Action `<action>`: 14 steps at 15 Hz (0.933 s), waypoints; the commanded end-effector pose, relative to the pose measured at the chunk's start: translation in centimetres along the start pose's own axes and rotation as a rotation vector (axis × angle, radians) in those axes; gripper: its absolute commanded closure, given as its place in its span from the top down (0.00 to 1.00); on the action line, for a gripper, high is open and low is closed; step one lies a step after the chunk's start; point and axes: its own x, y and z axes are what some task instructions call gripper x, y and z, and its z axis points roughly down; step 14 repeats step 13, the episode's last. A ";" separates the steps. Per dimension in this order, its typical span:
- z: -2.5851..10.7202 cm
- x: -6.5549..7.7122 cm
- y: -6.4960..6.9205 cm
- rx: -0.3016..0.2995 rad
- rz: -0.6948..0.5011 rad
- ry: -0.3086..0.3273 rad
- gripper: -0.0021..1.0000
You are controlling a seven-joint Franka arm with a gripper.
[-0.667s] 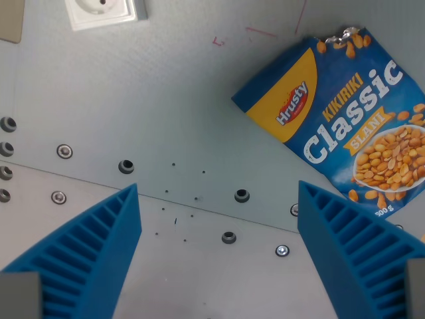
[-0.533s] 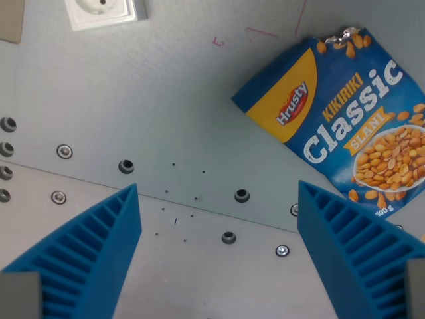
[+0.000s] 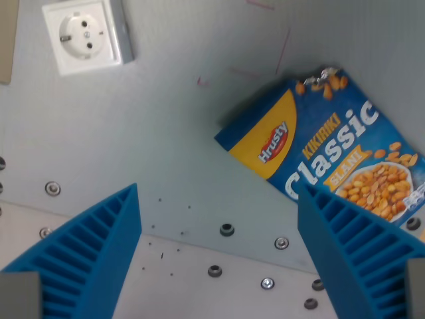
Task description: Move in base positive x
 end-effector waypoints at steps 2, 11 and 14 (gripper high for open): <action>-0.2 2.1 1.7 0.013 -0.007 -0.025 1.00; 0.2 6.6 4.2 0.013 -0.007 -0.025 1.00; 0.3 7.6 4.8 0.013 -0.007 -0.025 1.00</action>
